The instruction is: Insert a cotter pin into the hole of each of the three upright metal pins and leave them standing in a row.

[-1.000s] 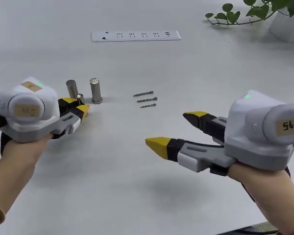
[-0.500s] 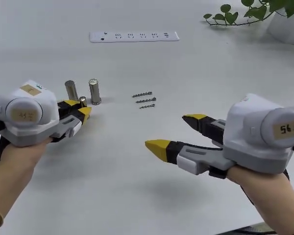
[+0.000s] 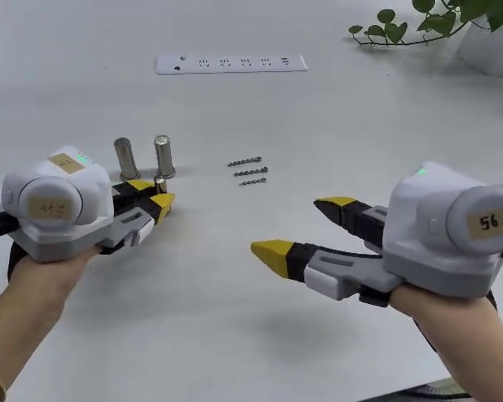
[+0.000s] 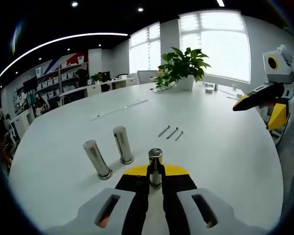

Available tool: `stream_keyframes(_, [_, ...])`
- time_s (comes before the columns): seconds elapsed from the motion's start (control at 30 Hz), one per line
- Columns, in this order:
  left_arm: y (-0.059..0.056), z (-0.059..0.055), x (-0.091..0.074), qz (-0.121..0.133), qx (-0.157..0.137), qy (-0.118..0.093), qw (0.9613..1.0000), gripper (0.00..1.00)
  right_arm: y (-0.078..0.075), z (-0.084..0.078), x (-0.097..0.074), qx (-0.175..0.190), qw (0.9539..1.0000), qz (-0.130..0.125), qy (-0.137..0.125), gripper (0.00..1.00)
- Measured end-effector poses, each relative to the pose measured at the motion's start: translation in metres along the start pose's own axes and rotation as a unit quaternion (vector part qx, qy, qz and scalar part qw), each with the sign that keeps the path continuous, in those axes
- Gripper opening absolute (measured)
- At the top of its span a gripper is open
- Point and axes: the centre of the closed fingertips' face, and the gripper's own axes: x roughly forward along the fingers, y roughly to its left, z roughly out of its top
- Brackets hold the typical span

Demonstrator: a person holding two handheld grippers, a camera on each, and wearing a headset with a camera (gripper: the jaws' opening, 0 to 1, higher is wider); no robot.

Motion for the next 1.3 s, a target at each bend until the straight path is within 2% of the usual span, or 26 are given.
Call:
stream_keyframes(0.1, [-0.007, -0.001, 0.0, -0.01, -0.001, 0.001, 0.9999, 0.05, -0.001, 0.001, -0.001, 0.0, 1.0, -0.001, -0.001, 0.6])
stream_keyframes(0.27, [-0.022, -0.005, 0.0, -0.026, 0.015, 0.01, 0.9995, 0.05, -0.002, 0.001, -0.001, -0.001, 1.0, -0.002, -0.001, 0.59])
stream_keyframes(0.43, [-0.031, -0.006, -0.001, -0.036, 0.006, 0.009, 0.9993, 0.05, -0.001, 0.0, -0.003, 0.0, 1.0, -0.002, -0.001, 0.59])
stream_keyframes(0.87, [-0.032, -0.006, 0.0, -0.042, 0.009, 0.008, 0.999, 0.06, -0.003, -0.004, -0.004, 0.002, 1.0, 0.0, 0.005, 0.58])
stream_keyframes(1.0, [-0.031, -0.007, 0.001, -0.045, -0.004, 0.008, 0.9989, 0.07, -0.004, -0.002, -0.004, 0.003, 1.0, 0.0, 0.003, 0.58])
stream_keyframes(1.1, [-0.031, -0.008, 0.001, -0.043, -0.002, 0.013, 0.999, 0.11, -0.005, -0.001, -0.004, 0.003, 1.0, 0.001, 0.003, 0.58])
stream_keyframes(1.3, [-0.031, -0.003, -0.002, -0.043, -0.005, 0.008, 0.999, 0.19, -0.01, -0.001, -0.003, -0.008, 0.9998, 0.009, 0.014, 0.56])
